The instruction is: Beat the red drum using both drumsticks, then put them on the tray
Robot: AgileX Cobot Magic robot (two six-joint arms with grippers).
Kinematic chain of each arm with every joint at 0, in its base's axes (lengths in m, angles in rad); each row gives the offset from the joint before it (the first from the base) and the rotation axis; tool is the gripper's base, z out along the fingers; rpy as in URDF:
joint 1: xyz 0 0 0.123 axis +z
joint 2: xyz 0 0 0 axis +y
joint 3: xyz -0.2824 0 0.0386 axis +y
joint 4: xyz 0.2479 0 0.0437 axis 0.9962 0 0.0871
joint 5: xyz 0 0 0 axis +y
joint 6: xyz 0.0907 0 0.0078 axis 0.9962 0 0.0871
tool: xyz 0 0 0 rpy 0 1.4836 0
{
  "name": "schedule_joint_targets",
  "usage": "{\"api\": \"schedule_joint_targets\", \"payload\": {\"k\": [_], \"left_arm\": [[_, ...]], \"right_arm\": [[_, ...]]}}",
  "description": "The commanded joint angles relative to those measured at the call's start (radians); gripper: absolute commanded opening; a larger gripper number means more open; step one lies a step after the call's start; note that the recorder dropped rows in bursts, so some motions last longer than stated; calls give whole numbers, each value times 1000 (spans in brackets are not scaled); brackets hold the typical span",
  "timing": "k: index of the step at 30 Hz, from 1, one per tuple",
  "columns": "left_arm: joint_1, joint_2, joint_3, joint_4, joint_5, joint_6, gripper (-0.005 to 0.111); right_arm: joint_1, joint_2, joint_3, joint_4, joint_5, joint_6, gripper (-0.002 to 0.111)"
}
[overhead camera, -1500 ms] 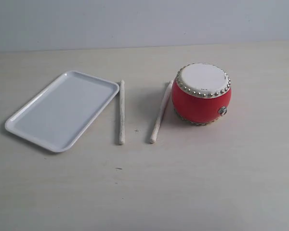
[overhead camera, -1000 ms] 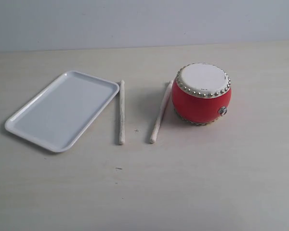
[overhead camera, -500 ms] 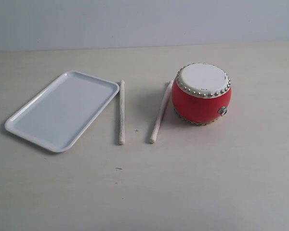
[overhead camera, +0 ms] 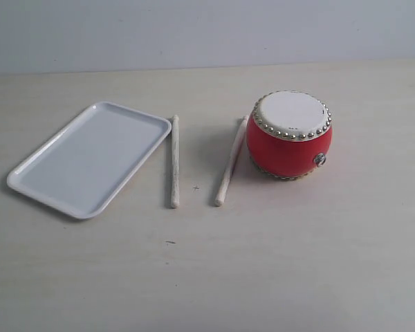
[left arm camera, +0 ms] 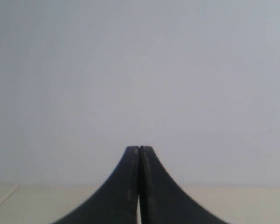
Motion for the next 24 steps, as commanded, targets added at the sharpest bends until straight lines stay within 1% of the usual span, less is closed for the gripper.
{"api": "schedule_joint_targets", "payload": {"k": [1, 3, 6, 8, 11, 13, 16, 21, 24], "left_arm": [[-4, -5, 4, 1, -193, -64, 0], [-4, -5, 4, 1, -229, -118, 0], [-4, -5, 4, 1, -229, -293, 0], [-4, -5, 4, -3, -216, -358, 0], [-4, -5, 4, -60, -219, -400, 0], [-4, -5, 4, -120, -219, -397, 0], [-4, -3, -44, -206, -219, -337, 0], [-4, 70, -151, -213, -218, -155, 0], [-4, 146, -228, -217, -215, -94, 0]], "right_arm": [[2, 3, 4, 1, -5, 0, 3], [2, 3, 4, 1, -5, 0, 3], [2, 3, 4, 1, -5, 0, 3], [2, 3, 4, 1, -5, 0, 3], [2, 3, 4, 1, -5, 0, 3], [2, 3, 4, 1, -5, 0, 3], [2, 3, 4, 1, -5, 0, 3], [2, 3, 4, 1, -5, 0, 3], [2, 3, 4, 1, -5, 0, 3]]}}
